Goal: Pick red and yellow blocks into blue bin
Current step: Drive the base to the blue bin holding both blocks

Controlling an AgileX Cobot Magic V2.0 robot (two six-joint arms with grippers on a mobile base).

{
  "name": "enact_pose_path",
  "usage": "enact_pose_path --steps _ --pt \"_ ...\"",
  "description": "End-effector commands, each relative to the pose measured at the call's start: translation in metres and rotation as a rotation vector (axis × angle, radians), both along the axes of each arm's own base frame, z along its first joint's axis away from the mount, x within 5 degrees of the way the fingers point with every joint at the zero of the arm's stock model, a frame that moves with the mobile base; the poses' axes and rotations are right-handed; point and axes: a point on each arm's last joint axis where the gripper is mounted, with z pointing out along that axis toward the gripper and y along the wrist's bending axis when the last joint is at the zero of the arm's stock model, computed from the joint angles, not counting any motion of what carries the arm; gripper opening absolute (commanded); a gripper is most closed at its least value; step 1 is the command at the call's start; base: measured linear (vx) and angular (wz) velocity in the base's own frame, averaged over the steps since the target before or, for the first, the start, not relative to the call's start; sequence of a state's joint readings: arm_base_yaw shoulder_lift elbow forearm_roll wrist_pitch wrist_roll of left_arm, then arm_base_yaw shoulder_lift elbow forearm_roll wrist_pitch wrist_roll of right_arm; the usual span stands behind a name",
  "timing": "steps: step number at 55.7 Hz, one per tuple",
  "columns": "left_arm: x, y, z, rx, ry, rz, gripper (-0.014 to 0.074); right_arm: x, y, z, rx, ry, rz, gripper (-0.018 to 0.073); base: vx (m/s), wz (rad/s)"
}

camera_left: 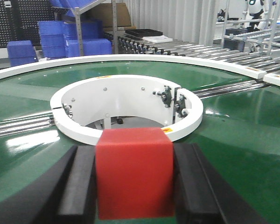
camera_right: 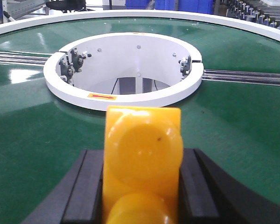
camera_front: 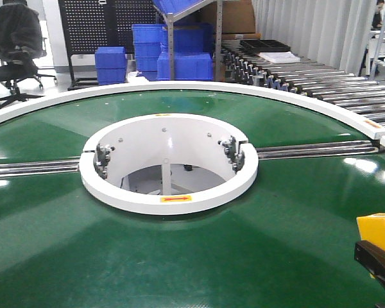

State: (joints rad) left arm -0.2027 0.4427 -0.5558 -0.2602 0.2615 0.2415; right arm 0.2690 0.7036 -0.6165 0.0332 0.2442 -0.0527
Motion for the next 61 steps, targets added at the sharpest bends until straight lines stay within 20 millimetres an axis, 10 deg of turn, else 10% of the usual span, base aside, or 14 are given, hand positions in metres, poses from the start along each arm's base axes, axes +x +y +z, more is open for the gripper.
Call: enact_pose_path --steps 1,61 --pt "0.0 0.0013 0.0159 -0.048 -0.094 0.014 0.0 0.0004 -0.0002 0.0185 0.028 -0.114 -0.003 -0.001 -0.04 0.13" --pt "0.0 0.0013 0.0158 -0.048 -0.093 0.014 0.0 0.0004 -0.0002 0.0185 0.028 -0.114 -0.003 -0.001 -0.12 0.48"
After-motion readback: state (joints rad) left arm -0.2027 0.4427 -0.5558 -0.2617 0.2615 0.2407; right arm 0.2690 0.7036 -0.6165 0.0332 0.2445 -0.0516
